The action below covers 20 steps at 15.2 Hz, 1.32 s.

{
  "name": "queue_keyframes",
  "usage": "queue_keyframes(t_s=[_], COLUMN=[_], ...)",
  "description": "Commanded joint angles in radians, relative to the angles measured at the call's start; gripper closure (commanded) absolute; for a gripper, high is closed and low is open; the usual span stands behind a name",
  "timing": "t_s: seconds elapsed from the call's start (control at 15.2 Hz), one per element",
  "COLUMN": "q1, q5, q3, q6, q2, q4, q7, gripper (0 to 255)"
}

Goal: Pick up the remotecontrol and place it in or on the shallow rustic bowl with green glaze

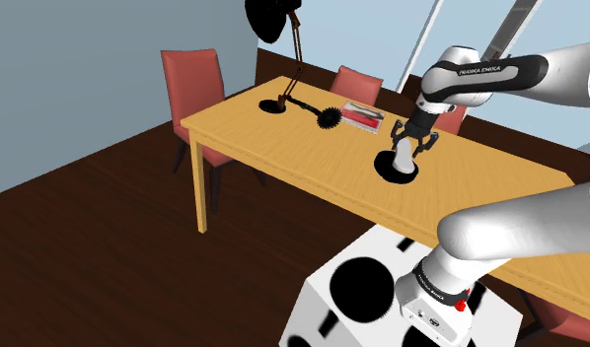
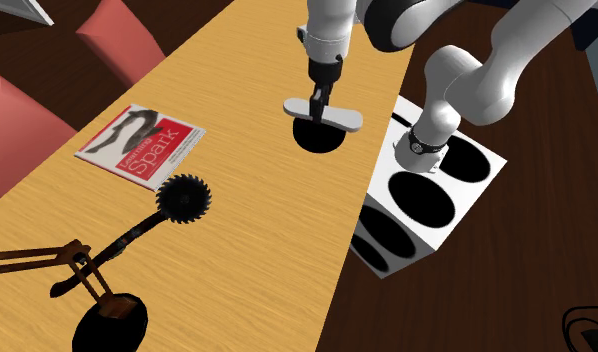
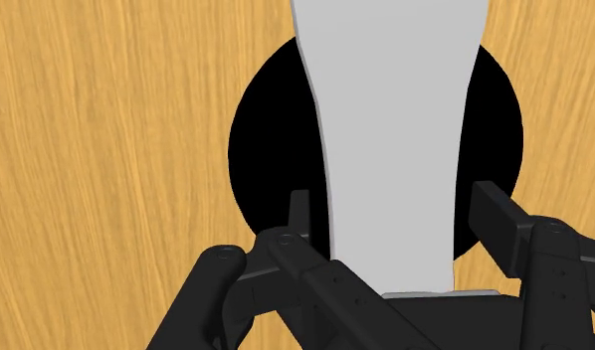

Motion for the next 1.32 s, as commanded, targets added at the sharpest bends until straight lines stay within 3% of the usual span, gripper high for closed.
queue_keyframes(t_s=[0.0,0.26,0.79,0.86,1.19,1.25], q1=[-0.001,-0.001,0.0,0.0,0.0,0.0], q5=[-0.001,-0.003,-0.003,-0.003,-0.003,-0.002], q3=[-0.003,-0.008,-0.008,-0.008,-0.008,-0.005], q6=[0.032,0.091,0.091,0.091,0.091,0.053], q2=[0.008,0.03,0.03,0.03,0.03,0.015], q4=[-0.023,-0.06,-0.06,-0.06,-0.06,-0.037], q7=[-0.001,-0.002,-0.002,-0.002,-0.002,-0.002], gripper=[255,255,255,0,0,0])
